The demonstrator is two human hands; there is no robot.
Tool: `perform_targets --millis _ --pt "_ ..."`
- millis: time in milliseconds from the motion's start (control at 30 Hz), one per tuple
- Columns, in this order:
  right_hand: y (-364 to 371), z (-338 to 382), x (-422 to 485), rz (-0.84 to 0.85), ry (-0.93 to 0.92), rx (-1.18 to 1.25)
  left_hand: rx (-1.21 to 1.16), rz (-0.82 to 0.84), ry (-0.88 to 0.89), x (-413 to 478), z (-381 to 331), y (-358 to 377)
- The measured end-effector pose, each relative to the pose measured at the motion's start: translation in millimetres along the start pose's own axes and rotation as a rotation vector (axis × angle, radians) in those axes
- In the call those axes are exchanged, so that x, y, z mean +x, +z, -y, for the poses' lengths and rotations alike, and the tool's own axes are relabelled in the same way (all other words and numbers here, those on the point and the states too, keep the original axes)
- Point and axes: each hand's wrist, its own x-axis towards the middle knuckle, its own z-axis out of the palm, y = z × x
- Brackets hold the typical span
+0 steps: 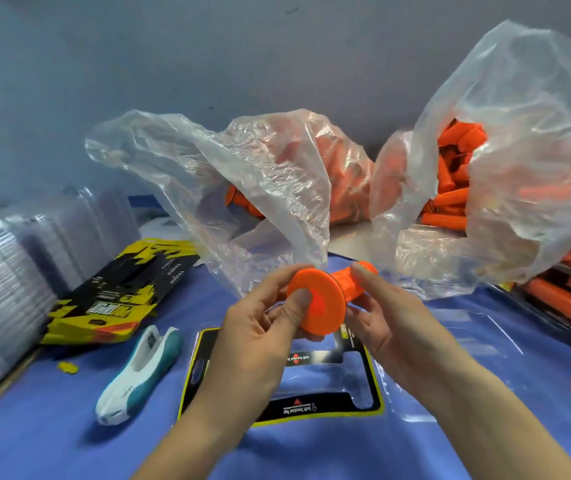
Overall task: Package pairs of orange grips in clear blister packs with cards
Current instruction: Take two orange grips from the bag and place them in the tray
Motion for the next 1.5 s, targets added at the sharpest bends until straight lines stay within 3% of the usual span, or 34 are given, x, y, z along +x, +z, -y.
perform_targets --millis 333,533,767,1033,1500 --pt "-5 -1 -6 -0.087 0.054 0.076 -0.091 0.060 -0.081 -11 1 -3" --pt "4 -9 -6 -0.151 -0.005 0.154 0.614 0.017 0.352 -21 9 -13" --pt "19 -18 -7 -0.144 -0.077 0.214 0.792 -0.130 0.436 -16 12 -19" --pt "31 -16 -13 -0.010 -0.129 0.103 0.679 -0.298 0.417 -11 11 -29" --pt "22 -14 -17 0.034 -0.153 -0.064 0.446 -0.343 0.259 -8 1 -39"
